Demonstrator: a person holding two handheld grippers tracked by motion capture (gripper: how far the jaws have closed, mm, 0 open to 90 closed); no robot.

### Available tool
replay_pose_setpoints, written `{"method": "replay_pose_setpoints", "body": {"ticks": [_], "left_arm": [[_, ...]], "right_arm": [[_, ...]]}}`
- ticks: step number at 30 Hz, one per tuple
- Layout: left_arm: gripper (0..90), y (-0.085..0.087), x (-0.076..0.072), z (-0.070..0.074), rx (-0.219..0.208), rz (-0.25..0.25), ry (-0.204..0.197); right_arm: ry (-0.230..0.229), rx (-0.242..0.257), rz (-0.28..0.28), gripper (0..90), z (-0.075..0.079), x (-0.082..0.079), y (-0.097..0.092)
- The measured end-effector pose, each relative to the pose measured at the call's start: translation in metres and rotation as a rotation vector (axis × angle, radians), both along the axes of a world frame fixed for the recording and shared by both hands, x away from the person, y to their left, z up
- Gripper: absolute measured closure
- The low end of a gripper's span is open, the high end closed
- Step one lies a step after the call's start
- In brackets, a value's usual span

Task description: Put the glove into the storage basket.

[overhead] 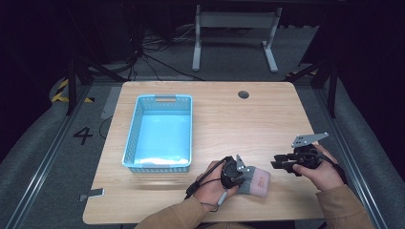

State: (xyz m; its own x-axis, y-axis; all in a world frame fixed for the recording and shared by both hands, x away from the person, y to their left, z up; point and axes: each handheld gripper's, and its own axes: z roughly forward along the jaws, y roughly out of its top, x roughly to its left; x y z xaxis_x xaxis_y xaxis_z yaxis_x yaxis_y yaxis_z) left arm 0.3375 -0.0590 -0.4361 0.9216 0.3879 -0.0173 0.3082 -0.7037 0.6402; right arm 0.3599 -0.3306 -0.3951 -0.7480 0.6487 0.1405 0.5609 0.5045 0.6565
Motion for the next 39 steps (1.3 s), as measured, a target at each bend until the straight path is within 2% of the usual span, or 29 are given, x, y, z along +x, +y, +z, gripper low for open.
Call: {"method": "replay_pose_setpoints", "body": {"ticks": [8,14,18,29,32,39], "left_arm": [[73.7,0.016,0.000,0.023,-0.027,0.003,0.006],[73.8,0.028,0.001,0.034,-0.025,0.004,0.024],[73.8,0.042,0.003,0.049,-0.060,0.030,0.001],[73.6,0.079,0.011,0.080,-0.098,0.082,-0.038],[73.6,0.091,0.013,0.090,-0.104,0.096,-0.066],[73.5,0.113,0.020,0.102,-0.125,0.141,-0.081]], "right_arm": [[-0.013,-0.002,0.003,66.8,0.003,0.001,-0.001],[-0.012,-0.009,0.013,67.4,0.003,0.005,0.003],[-0.012,-0.011,0.019,67.3,0.003,0.007,0.005],[-0.006,-0.015,0.029,67.1,0.001,0.010,0.008],[0.000,-0.014,0.024,67.1,0.000,0.009,0.008],[0.000,-0.014,0.017,66.9,-0.002,0.007,0.006]]}}
